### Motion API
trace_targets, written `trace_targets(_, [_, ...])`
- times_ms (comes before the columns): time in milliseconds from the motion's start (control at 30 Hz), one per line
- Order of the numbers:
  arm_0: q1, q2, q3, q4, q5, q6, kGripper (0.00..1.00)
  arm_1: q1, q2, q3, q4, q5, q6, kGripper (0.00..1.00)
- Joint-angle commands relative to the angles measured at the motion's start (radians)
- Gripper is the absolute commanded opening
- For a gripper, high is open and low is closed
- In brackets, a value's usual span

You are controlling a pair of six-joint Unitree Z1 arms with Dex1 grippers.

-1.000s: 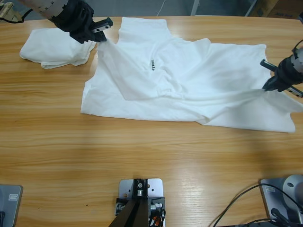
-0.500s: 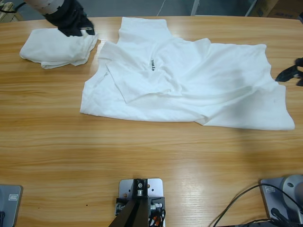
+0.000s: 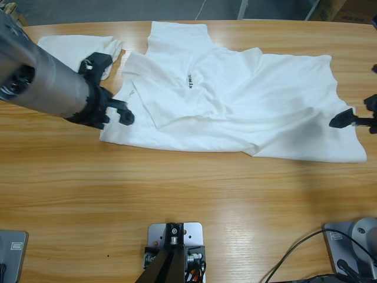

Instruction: Fold clothes

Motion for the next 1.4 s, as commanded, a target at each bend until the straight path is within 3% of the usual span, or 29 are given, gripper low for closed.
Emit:
trace_targets(33, [-0.014,0.143,0.03,-0.156,-0.01,-0.001,0.826,0.018,0.067,0.088,-0.076,0.078,-0.008,0.843])
trace_targets(200, [-0.014,0.226,0.043,-0.194,-0.01,0.0,0.829,0.03,0.098,0.133,-0.156,0.075,-0.005,0.875])
trace_targets(500, [-0.02,0.207,0.173,-0.192,-0.009,-0.065,0.83,0.042,0.245,0.104,-0.154,0.067,-0.006,0.895])
trace_targets(867, [-0.019,0.224,0.2,-0.183,0.015,-0.108,0.83,0.042,0.332,-0.006,0.031,0.068,-0.009,0.913])
trace_targets(967, [-0.015,0.224,0.211,-0.18,0.023,-0.108,0.83,0.046,0.353,-0.032,0.074,0.021,-0.008,0.97])
trace_targets(1033, [-0.015,0.223,0.216,-0.178,0.025,-0.112,0.83,0.052,0.356,-0.046,0.103,-0.037,0.012,0.936])
trace_targets(1400, [-0.015,0.178,0.26,-0.155,0.028,-0.14,0.83,0.065,0.472,-0.078,0.106,-0.063,0.015,1.0])
